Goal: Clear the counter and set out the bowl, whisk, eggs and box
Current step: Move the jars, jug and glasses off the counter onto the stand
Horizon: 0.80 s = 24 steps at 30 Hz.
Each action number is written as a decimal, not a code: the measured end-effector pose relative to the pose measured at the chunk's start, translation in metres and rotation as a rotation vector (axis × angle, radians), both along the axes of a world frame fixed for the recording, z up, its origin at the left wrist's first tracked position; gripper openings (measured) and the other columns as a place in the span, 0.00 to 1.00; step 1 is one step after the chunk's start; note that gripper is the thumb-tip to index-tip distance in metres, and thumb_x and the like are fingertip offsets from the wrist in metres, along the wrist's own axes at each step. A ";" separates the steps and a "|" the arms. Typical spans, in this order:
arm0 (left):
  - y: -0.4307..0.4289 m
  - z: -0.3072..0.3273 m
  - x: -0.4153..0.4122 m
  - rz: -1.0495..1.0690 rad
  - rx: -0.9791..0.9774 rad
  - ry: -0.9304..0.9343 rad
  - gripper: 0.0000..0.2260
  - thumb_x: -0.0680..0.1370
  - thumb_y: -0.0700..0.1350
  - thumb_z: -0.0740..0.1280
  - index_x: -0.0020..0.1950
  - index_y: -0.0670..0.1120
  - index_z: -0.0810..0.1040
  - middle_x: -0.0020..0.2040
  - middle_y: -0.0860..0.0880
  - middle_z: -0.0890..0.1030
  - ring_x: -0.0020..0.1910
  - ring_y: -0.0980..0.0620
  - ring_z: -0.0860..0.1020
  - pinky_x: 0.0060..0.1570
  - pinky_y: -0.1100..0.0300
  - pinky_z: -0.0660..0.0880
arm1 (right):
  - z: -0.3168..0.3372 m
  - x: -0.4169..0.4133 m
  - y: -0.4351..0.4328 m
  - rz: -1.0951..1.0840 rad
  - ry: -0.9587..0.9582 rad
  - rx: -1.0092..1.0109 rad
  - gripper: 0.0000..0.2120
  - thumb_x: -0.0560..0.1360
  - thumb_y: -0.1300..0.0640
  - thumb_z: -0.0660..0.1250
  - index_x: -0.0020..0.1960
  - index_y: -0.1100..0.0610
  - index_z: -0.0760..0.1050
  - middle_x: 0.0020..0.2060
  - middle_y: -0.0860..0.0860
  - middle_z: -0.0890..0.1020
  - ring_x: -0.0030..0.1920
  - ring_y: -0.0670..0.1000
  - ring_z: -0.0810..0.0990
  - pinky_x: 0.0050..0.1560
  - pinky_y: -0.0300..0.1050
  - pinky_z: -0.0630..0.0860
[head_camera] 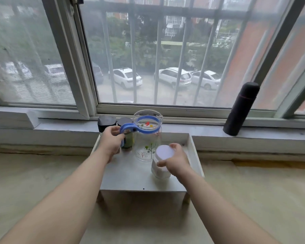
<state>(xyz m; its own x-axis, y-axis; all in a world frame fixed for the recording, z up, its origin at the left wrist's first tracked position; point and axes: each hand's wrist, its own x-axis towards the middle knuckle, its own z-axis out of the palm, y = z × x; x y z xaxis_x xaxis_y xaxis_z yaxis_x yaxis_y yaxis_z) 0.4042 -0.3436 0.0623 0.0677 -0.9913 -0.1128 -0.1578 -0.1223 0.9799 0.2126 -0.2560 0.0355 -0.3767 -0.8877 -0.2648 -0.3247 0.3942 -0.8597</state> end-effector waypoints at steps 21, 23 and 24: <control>0.051 -0.054 0.009 -0.295 0.379 -0.019 0.20 0.79 0.33 0.60 0.71 0.36 0.67 0.47 0.44 0.77 0.51 0.46 0.74 0.47 0.58 0.74 | -0.007 0.052 0.003 -0.136 -0.151 0.050 0.14 0.76 0.58 0.58 0.57 0.61 0.76 0.50 0.55 0.77 0.45 0.52 0.73 0.42 0.43 0.70; 0.054 -0.054 0.002 -0.339 0.380 -0.028 0.19 0.78 0.31 0.59 0.69 0.35 0.69 0.54 0.41 0.77 0.54 0.47 0.74 0.48 0.58 0.73 | -0.008 0.052 0.002 -0.141 -0.152 0.042 0.12 0.76 0.60 0.56 0.51 0.60 0.76 0.46 0.55 0.76 0.41 0.51 0.71 0.37 0.42 0.67; 0.056 -0.051 0.001 -0.351 0.363 -0.038 0.19 0.78 0.30 0.59 0.69 0.35 0.70 0.55 0.42 0.76 0.54 0.47 0.74 0.47 0.58 0.72 | -0.008 0.053 0.000 -0.136 -0.164 0.034 0.12 0.76 0.60 0.55 0.52 0.59 0.76 0.46 0.54 0.76 0.41 0.51 0.71 0.38 0.42 0.68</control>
